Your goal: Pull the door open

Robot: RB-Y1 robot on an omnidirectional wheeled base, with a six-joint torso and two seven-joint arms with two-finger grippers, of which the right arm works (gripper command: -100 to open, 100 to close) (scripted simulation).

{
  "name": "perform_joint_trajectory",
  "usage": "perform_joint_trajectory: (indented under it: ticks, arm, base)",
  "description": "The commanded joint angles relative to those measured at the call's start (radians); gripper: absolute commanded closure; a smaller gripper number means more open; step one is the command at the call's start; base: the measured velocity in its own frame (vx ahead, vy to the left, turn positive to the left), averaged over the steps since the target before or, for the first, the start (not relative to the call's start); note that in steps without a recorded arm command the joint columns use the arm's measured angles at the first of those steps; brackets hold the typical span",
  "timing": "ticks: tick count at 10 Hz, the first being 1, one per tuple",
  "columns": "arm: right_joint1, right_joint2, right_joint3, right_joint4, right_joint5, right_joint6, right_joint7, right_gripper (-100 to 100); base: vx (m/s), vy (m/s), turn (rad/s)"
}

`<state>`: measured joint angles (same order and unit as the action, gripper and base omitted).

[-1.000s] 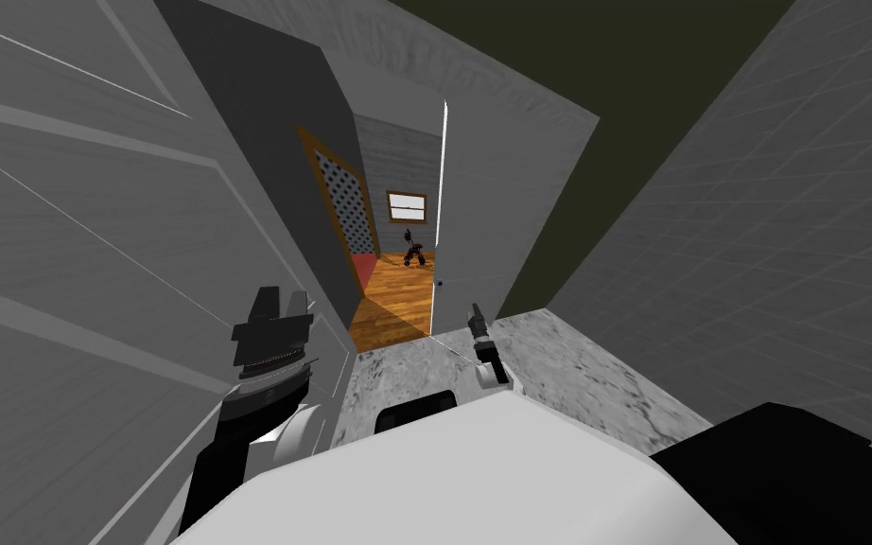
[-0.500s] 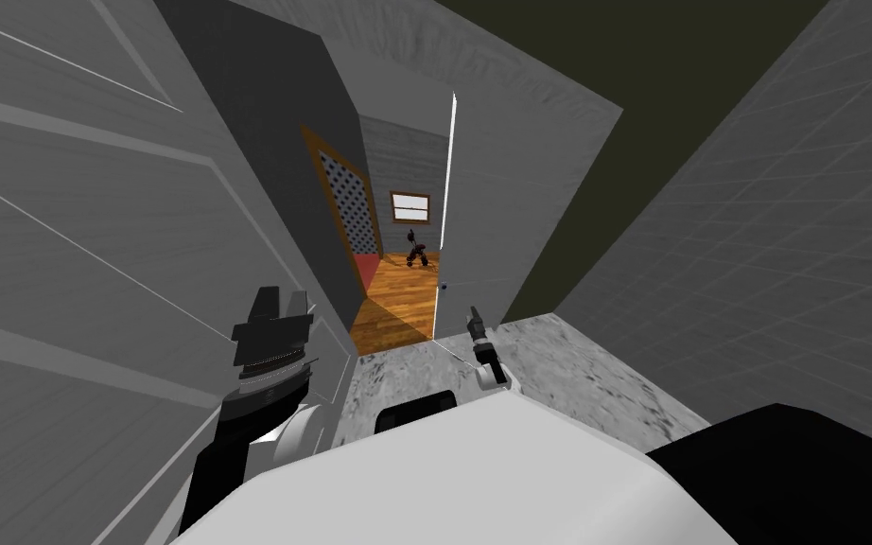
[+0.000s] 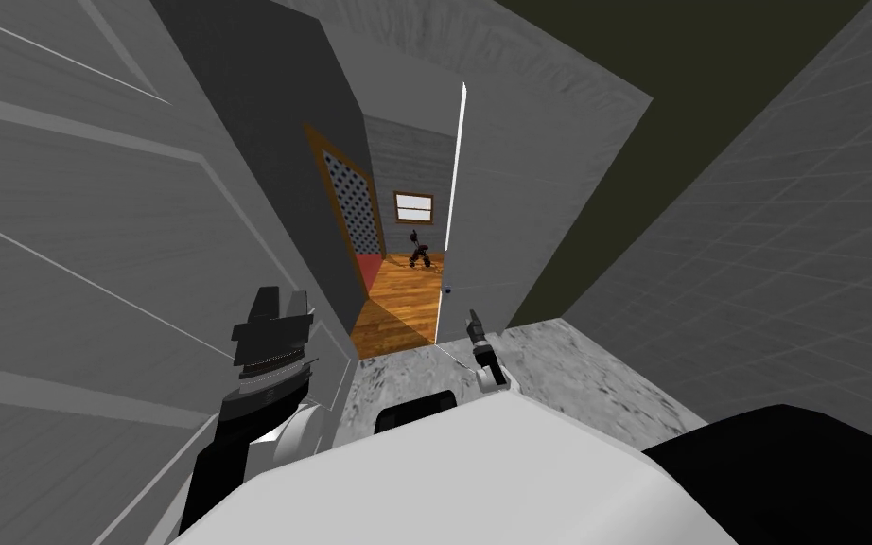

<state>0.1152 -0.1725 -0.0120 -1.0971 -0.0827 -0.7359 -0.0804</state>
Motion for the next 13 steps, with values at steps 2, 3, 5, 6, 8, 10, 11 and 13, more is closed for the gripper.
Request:
perform_joint_trajectory:
  ticks: [2, 3, 5, 6, 8, 10, 11, 13]
  arm:
    - [-0.019, -0.006, 0.002, 0.056, 0.001, -0.009, -0.013, -100]
    - [-0.03, -0.01, 0.004, 0.092, 0.002, -0.015, -0.021, -100]
    - [-0.053, -0.016, 0.007, 0.161, 0.005, -0.026, -0.036, -100]
    - [-0.062, -0.018, 0.009, 0.189, 0.006, -0.031, -0.042, -100]
    - [-0.078, -0.022, 0.011, 0.24, 0.007, -0.04, -0.053, -100]
    - [-0.087, -0.024, 0.012, 0.269, 0.008, -0.045, -0.059, -100]
    - [-0.092, -0.025, 0.013, 0.285, 0.009, -0.047, -0.063, -100]
    - [-0.094, -0.025, 0.013, 0.287, 0.009, -0.045, -0.063, -100]
  base:
    - [0.085, -0.006, 0.05]
    - [0.112, -0.009, 0.068]
    - [0.185, -0.011, 0.083]
    - [0.189, -0.012, 0.074]
    - [0.144, -0.005, 0.05]
    - [0.097, -0.016, 0.044]
    - [0.072, -0.015, 0.022]
    - [0.045, -0.013, 0.021]
